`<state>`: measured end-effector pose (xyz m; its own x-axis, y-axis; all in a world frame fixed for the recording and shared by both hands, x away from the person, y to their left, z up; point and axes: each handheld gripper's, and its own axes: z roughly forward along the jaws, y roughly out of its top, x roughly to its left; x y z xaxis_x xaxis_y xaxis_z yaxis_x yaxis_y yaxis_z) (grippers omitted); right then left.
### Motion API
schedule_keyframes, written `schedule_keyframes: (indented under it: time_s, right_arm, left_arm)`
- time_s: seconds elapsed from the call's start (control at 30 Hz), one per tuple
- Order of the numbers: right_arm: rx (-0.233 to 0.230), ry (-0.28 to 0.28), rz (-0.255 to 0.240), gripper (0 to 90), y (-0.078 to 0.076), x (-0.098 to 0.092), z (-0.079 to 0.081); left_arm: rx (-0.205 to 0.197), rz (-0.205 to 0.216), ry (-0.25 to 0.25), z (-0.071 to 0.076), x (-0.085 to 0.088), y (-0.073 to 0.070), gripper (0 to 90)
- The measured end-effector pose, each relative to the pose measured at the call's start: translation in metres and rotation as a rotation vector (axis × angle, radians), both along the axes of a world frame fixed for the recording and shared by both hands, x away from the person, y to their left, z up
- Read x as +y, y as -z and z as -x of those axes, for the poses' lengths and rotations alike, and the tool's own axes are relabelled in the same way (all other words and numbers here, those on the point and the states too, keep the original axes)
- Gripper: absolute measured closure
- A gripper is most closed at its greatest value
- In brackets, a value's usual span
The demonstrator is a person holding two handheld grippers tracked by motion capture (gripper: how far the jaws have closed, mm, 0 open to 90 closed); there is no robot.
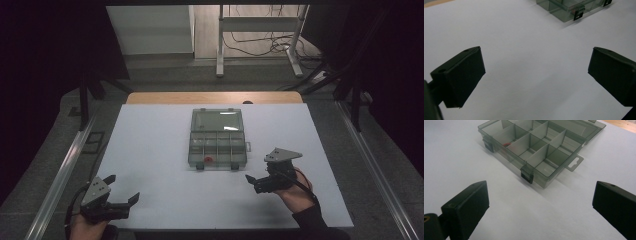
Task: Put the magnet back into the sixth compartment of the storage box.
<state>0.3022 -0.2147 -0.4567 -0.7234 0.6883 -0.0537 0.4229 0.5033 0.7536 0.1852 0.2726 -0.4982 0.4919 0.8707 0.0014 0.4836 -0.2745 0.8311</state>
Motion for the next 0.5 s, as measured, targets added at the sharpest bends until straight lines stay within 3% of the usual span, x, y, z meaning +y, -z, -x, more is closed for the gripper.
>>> schedule_keyframes:
  time_s: [0.5]
  right_arm:
    - [-0.001, 0.031, -0.003, 0.8, 0.000, -0.014, 0.007]
  left_arm:
    - [0.000, 0.000, 0.000, 0.000, 0.000, 0.000, 1.5]
